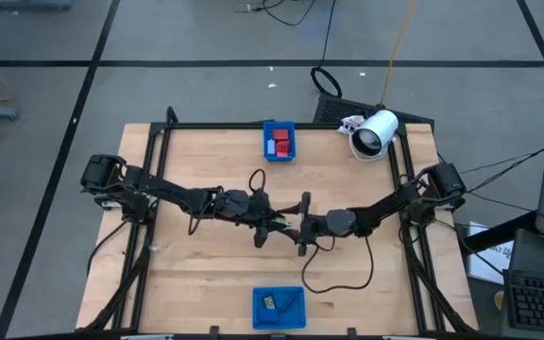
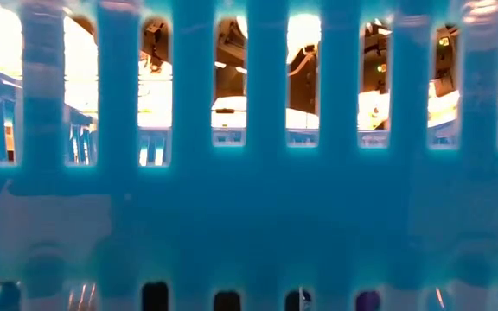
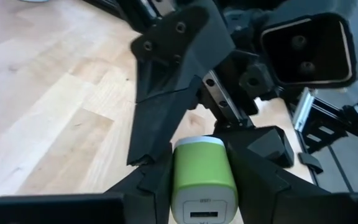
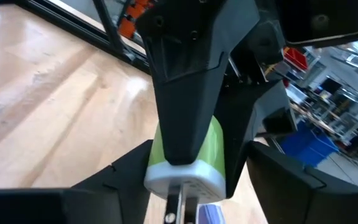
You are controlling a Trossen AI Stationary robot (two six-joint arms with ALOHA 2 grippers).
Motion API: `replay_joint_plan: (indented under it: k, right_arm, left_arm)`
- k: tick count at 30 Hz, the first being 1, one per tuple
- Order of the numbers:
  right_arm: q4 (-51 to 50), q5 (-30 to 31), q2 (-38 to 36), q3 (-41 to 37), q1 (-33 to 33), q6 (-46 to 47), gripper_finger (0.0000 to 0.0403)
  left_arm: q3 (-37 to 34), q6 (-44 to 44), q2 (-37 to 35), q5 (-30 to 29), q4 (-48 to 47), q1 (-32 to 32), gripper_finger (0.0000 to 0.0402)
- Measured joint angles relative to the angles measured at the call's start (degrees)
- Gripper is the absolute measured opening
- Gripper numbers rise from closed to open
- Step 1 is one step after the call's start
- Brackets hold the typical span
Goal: Pick & Place Office items
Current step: Put the green charger adapter into the top blue bin
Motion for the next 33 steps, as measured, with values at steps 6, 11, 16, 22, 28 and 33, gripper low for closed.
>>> replay_joint_plan:
  k: [6, 11, 16, 22, 28, 33]
  right_arm:
    - [0.2, 1.2, 0.0, 0.0, 0.5, 0.1, 0.0197]
    - [0.3, 1.1, 0.0, -0.1, 0.5, 0.0, 0.0194]
    - [0.2, 3.3, 0.0, -0.1, 0.6, -0.1, 0.0214]
    - [0.6, 4.9, -0.1, 0.2, 0.6, 1.3, 0.0258]
    - [2.5, 6.7, -0.1, 0.2, 0.7, 3.3, 0.0272]
    - [0.0, 6.7, -1.9, 0.1, 0.8, 8.2, 0.0266]
  left_arm:
    - [0.0, -0.2, 0.0, -2.6, -0.5, -0.1, 0.014]
    - [0.0, -0.2, 0.0, -2.5, -0.6, -0.1, 0.0131]
    - [0.0, 0.9, 0.0, -2.1, -0.3, 0.0, 0.0134]
    - [0.0, 3.7, -1.0, -1.8, 0.3, 0.5, 0.0129]
    - [0.0, 7.3, -6.0, -2.1, 0.4, 1.8, 0.0134]
    - [0.1, 11.3, -10.7, -3.5, -0.1, 3.8, 0.0129]
